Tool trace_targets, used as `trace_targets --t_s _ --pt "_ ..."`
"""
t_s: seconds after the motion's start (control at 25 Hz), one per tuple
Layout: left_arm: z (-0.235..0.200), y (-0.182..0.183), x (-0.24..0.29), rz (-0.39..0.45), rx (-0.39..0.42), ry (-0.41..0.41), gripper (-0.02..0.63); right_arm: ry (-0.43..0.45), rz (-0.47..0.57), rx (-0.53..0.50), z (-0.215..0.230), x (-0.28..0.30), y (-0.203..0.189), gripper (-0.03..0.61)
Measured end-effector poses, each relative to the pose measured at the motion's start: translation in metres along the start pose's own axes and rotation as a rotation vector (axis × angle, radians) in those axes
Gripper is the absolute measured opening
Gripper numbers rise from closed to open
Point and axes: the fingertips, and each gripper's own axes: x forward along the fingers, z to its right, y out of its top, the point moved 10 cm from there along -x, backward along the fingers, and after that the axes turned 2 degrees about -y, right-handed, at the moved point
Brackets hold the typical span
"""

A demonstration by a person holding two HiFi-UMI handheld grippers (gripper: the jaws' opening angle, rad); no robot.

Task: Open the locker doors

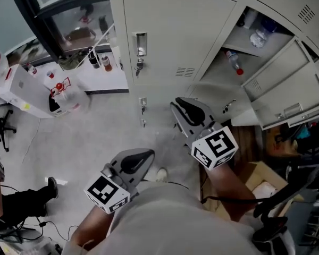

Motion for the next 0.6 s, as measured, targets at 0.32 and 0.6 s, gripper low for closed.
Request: trace_targets --t_s 0.32,0.6 --pt "-0.083 0.029 -0.041 -0.002 0.067 -0.064 0.009 -0.083 0.031 0.005 -0.010 0.097 0.027 0.054" --pt "-0.149 0.043 -0.075 -0.004 0.072 -0.134 0.009 -0.205 0.037 -0.005 -0.018 0.166 0.042 0.088"
